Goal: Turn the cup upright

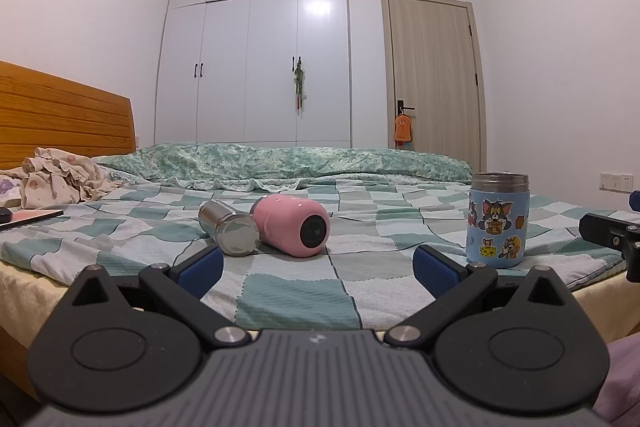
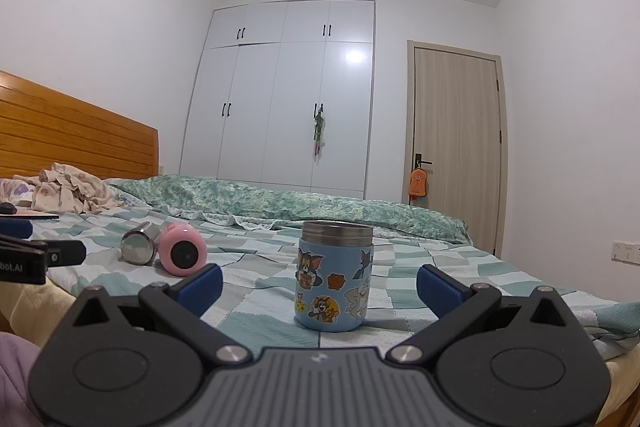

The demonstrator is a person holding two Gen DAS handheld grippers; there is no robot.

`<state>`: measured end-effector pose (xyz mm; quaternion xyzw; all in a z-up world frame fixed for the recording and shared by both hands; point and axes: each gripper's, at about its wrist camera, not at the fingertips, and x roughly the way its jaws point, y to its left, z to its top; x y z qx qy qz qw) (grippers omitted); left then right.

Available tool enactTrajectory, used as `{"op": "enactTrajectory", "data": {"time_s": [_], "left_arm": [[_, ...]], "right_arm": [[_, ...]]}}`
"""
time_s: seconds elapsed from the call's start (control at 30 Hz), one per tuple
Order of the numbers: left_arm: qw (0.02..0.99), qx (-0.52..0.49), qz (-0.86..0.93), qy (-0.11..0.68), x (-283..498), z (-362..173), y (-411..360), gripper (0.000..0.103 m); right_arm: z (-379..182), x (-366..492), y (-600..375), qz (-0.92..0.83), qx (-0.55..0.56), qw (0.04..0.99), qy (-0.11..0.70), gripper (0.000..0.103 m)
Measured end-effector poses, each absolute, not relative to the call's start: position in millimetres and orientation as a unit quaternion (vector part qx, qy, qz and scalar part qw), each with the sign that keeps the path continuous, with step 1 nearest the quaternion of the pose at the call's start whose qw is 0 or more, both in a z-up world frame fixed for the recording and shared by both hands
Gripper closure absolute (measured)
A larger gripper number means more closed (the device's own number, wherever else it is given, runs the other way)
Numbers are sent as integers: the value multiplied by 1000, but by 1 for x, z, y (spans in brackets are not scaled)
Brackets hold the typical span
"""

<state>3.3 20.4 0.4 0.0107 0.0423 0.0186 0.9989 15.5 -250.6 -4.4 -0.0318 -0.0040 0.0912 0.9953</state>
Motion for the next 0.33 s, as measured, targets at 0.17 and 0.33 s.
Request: {"op": "enactTrajectory", "data": {"time_s": [0.17,0.33], "left_arm": [[999,11,24,42,5,1,19,0],[999,7,24,40,5,0,20,0]], "right_arm": [[-4,15,-250,92,-32,995,-5,0],[-4,14,-251,93,-33,995,-7,0]]}}
